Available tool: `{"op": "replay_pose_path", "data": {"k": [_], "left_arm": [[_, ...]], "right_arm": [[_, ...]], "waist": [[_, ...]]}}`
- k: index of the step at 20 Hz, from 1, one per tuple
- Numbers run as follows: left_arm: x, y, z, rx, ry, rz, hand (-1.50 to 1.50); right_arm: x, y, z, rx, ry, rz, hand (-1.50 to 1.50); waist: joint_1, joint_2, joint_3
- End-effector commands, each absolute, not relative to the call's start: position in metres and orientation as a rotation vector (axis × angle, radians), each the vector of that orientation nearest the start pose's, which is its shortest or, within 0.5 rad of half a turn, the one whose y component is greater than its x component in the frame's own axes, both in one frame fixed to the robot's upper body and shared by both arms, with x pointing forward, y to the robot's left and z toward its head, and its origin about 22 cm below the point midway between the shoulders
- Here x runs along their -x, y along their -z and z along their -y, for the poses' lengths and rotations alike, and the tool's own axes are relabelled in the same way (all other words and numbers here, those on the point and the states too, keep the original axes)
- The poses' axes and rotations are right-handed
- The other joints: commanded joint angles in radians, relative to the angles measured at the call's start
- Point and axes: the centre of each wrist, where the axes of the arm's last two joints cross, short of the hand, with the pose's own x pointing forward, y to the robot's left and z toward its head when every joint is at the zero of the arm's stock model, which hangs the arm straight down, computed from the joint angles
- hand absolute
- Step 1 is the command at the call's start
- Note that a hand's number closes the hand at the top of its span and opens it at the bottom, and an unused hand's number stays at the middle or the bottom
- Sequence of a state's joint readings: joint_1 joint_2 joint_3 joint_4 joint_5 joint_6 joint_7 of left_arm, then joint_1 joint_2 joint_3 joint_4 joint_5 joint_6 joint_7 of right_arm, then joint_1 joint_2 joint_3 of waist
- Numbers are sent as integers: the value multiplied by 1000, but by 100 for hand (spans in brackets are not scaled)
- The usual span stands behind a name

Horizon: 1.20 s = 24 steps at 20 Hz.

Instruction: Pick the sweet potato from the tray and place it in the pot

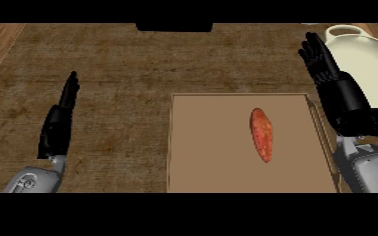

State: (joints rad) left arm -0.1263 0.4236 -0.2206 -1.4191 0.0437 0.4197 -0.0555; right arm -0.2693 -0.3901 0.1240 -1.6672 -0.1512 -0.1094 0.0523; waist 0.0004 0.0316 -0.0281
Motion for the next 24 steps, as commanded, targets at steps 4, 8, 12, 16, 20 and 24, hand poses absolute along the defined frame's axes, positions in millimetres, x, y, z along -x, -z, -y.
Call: {"op": "replay_pose_path", "data": {"k": [4,8,12,16,20,24], "left_arm": [[-288,-51,-265,-291,53,1663,0],[-294,-62,-254,-180,-5,1670,0],[-295,-80,-263,-161,-43,1636,0],[-287,-76,-270,-165,-47,1627,0],[-281,-80,-271,-182,-52,1612,0],[-278,-78,-277,-191,-41,1618,0]], "right_arm": [[-329,-92,300,-116,-313,1845,150],[-325,-95,323,278,-807,1796,150],[-321,-22,357,-3,-461,1947,-150],[-345,-49,384,-119,-516,2061,-150],[-353,-77,396,-149,-722,1967,-150],[-368,-105,365,-142,-1016,1778,-150]], "waist": [[38,-18,32],[63,-3,30],[40,-17,33],[32,-23,30],[16,-30,29],[26,-30,27]]}}
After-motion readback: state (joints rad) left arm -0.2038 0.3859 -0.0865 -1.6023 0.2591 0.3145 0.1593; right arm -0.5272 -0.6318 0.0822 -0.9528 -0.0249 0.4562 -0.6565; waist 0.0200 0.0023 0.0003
